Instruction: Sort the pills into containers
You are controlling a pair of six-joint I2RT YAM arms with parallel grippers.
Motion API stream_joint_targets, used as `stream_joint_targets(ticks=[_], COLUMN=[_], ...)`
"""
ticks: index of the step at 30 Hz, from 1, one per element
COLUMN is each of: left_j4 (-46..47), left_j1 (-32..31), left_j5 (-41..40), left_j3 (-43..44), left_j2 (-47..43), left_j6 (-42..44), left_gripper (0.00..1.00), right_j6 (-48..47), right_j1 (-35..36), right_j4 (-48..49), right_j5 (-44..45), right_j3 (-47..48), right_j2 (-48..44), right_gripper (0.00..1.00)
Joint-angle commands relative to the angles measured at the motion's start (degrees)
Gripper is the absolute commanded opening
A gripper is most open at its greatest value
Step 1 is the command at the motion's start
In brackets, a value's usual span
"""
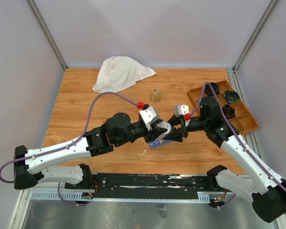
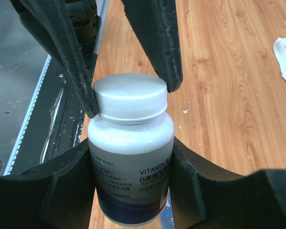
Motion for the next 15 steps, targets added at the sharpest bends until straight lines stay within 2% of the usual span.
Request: stream_joint_targets(ticks=[1, 5, 7, 11, 13, 15], left_j4=[-1.6, -7.8, -10.6, -16.7, -18.0, -17.6], left_j1=[1.1, 4.8, 7.5, 14.0, 16.1, 17.1], left_j5=[21.7, 30.7, 36.1, 47.9, 50.8, 52.1], left_j3=[-1.4, 0.6, 2.0, 6.6, 8.1, 9.1], left_j2=[0.3, 2.6, 3.4, 5.9, 7.0, 7.7], left_j6=[18.6, 30.4, 34.1, 39.1, 39.9, 39.9], left_gripper=[0.23, 0.12, 0.11, 0.13, 0.16, 0.23], right_j6=[0.3, 0.3, 0.3, 0.3, 0.3, 0.3], right_j1=[-1.7, -1.8, -1.7, -1.7, -1.7, -1.7], right_j4=[1.2, 1.2, 1.2, 1.2, 1.2, 1.2], right_j5=[-1.6, -1.6, -1.6, -1.6, -1.6, -1.7], right_j3=[1.1, 1.1, 1.0, 1.1, 1.1, 1.0], right_j2=[-0.8, -0.9, -0.8, -0.8, -0.8, -0.8], right_gripper=[0.02, 0.02, 0.02, 0.02, 0.02, 0.02])
